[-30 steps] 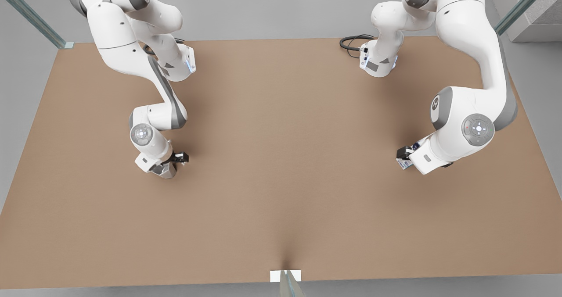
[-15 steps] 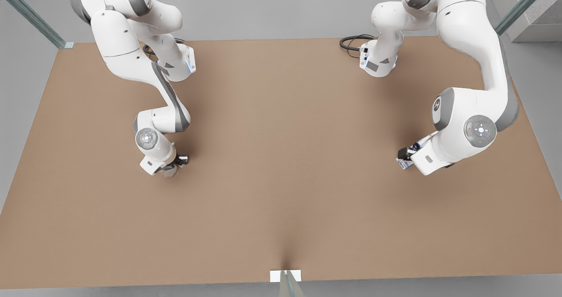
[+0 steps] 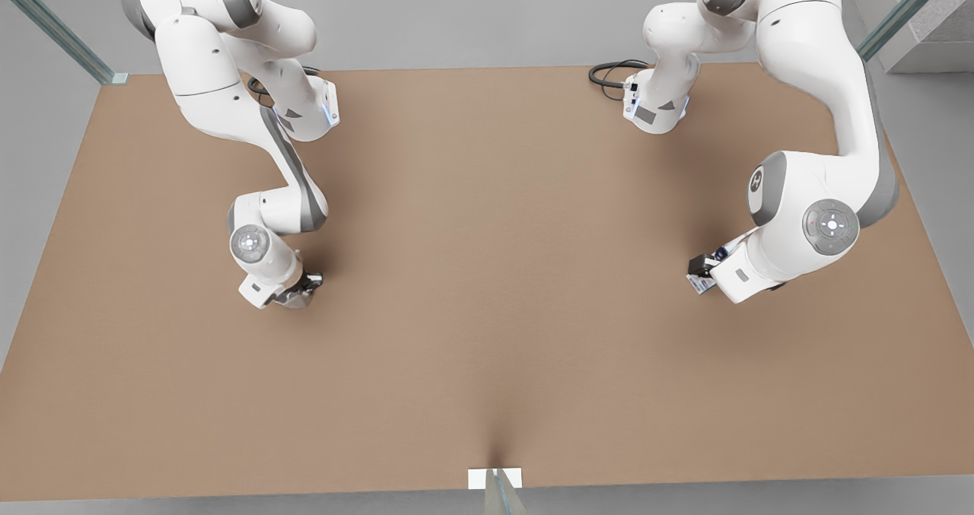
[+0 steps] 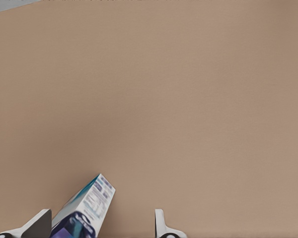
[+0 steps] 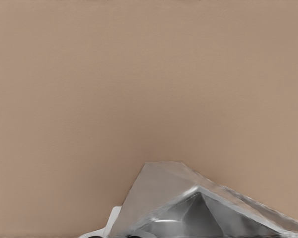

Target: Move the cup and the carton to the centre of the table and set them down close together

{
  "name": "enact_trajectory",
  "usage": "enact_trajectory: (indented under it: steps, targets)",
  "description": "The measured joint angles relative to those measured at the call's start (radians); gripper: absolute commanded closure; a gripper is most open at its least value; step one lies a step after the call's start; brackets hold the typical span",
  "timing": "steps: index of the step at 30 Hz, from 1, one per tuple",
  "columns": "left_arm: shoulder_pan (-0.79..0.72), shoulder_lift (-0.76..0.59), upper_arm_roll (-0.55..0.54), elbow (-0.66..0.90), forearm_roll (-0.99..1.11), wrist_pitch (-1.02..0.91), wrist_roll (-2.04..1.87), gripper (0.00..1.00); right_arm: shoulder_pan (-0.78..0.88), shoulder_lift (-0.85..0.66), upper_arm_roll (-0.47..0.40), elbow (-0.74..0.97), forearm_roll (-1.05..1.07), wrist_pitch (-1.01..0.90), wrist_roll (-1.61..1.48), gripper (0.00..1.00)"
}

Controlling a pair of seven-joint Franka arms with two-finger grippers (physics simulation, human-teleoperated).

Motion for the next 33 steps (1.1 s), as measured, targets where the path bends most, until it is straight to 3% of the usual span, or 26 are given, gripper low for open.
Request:
enact_trajectory:
  steps: [6,11,16,18,21,26,33]
  targets:
    - [0.000,-0.002,0.000,0.000,0.000,0.000,-0.002,0.00,0.022,-0.023,0.072,0.121,0.008,-0.152,0.049,0.79]
    - [0.003,-0.002,0.002,0.000,0.000,0.000,0.003,0.00,0.208,0.008,0.073,0.302,0.008,-0.236,0.279,0.79]
    - [0.002,-0.021,0.000,0.000,0.001,-0.011,0.006,0.00,0.306,0.250,0.060,0.673,0.002,-0.345,0.345,0.79]
    - [0.000,-0.043,0.000,-0.001,0.001,-0.022,0.003,0.00,0.389,0.356,-0.013,0.831,0.003,-0.367,0.344,0.79]
    - [0.000,-0.043,-0.001,-0.005,0.002,-0.021,0.005,0.00,0.402,0.502,-0.027,1.035,0.001,-0.382,0.344,0.79]
    - [0.000,-0.043,-0.002,-0.012,0.003,-0.021,0.006,0.00,0.448,0.847,-0.074,1.546,0.043,-0.573,0.337,0.79]
    - [0.000,-0.051,-0.001,-0.017,0.003,-0.023,0.005,0.00,0.523,0.876,-0.078,1.554,0.053,-0.649,0.368,0.79]
